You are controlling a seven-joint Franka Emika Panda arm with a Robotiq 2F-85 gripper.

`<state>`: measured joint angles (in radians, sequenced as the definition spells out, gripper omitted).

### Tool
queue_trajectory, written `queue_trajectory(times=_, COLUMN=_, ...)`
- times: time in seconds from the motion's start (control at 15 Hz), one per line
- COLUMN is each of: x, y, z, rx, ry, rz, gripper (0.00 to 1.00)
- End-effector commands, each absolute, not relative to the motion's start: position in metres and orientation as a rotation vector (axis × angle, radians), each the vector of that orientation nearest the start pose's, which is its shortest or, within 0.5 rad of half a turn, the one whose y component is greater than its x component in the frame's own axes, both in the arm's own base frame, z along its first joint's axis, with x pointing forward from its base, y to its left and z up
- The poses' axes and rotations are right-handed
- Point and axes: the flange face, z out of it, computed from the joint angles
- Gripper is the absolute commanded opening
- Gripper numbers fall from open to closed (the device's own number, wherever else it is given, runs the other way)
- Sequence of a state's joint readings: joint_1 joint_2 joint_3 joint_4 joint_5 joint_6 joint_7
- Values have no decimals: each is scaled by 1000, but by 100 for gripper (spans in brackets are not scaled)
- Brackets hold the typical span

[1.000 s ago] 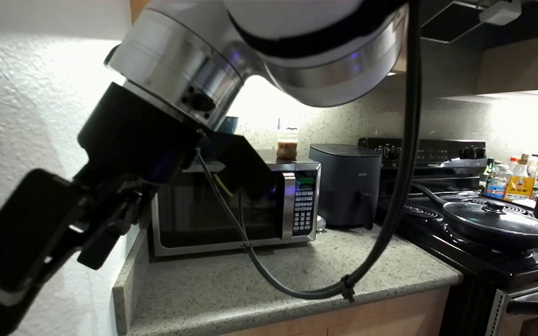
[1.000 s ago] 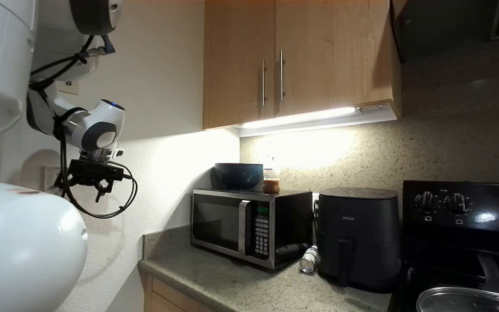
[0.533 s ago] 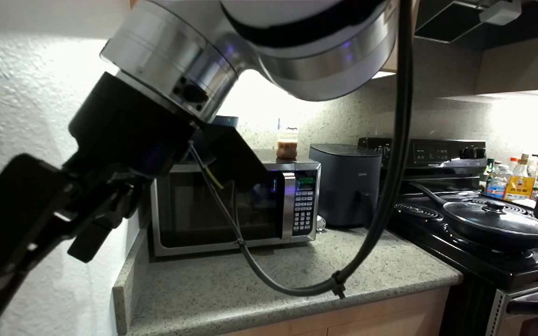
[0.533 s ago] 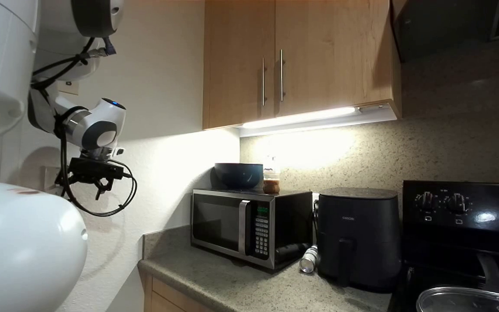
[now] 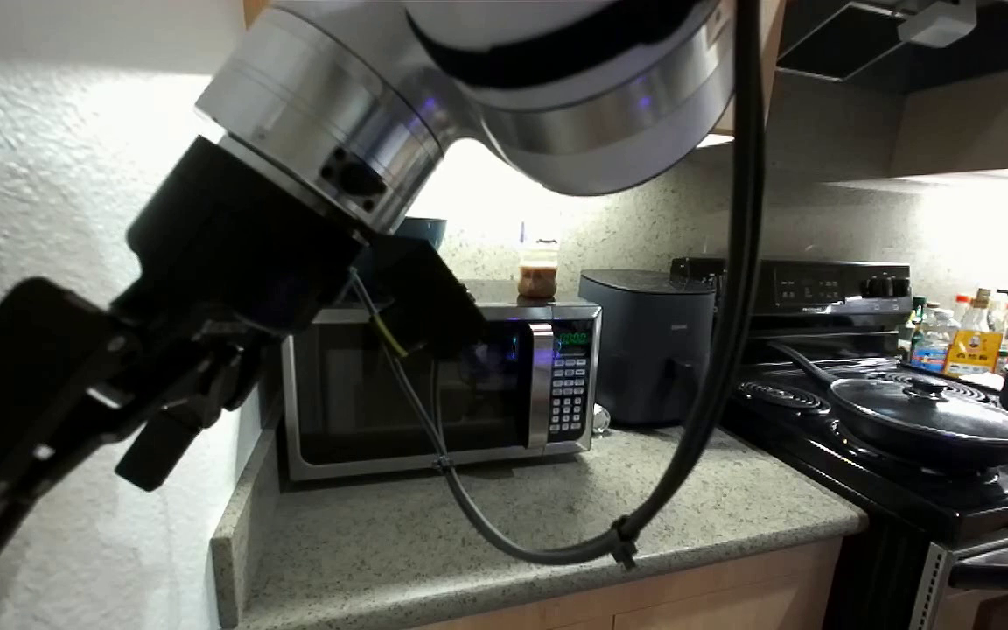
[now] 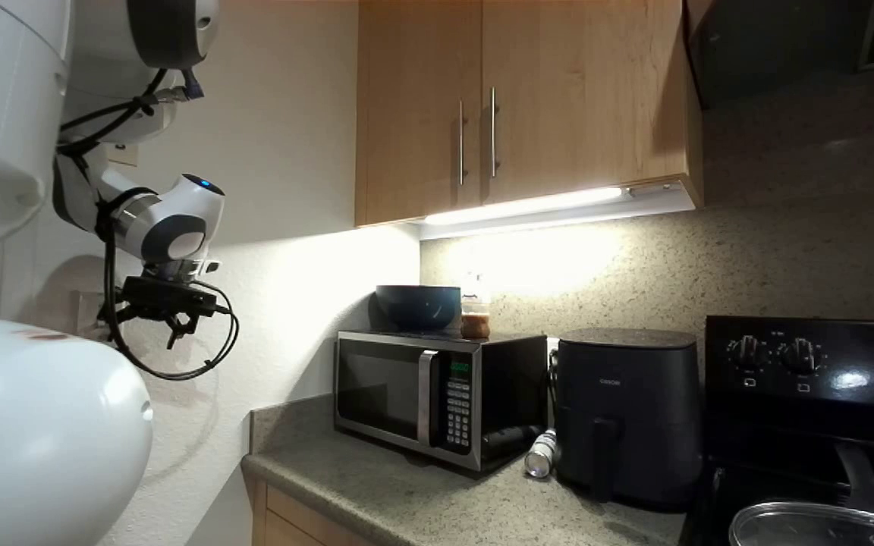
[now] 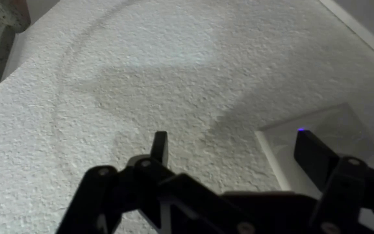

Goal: Switch off the light from the wall switch

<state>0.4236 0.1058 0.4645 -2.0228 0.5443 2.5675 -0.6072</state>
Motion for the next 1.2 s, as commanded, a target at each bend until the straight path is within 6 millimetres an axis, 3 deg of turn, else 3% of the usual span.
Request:
queue_trajectory(times=0.0, x=396, y=466, z=452, rx=-2185, ry=-1310, rz=-506, gripper=100)
queue_trajectory(times=0.07, x=395, y=466, z=452, rx=-2175, ry=-1310, rz=-482, gripper=100)
queue_trajectory(times=0.13, x=377, y=466, z=463, rx=-2166, ry=-1313, rz=-416, gripper=100)
queue_trajectory(times=0.27, x=376, y=468, z=455, rx=-2177, ry=-1332, rz=-426, gripper=100)
queue_trajectory(times=0.33, x=381, y=464, z=455, rx=-2239, ry=-1342, rz=-502, gripper=100)
queue_trajectory(times=0.4, x=392, y=463, z=450, rx=-2210, ry=-1327, rz=-444, gripper=100)
queue_trajectory(times=0.8, x=387, y=465, z=459, rx=-2194, ry=-1355, rz=-497, gripper=100)
queue_trajectory(times=0.93, x=384, y=464, z=472, rx=-2181, ry=-1333, rz=-529, gripper=100)
queue_trajectory(times=1.0, x=359, y=464, z=502, rx=-2169, ry=-1327, rz=-549, gripper=100)
queue_trajectory(times=1.13, x=346, y=459, z=528, rx=-2158, ry=-1325, rz=-624, gripper=100)
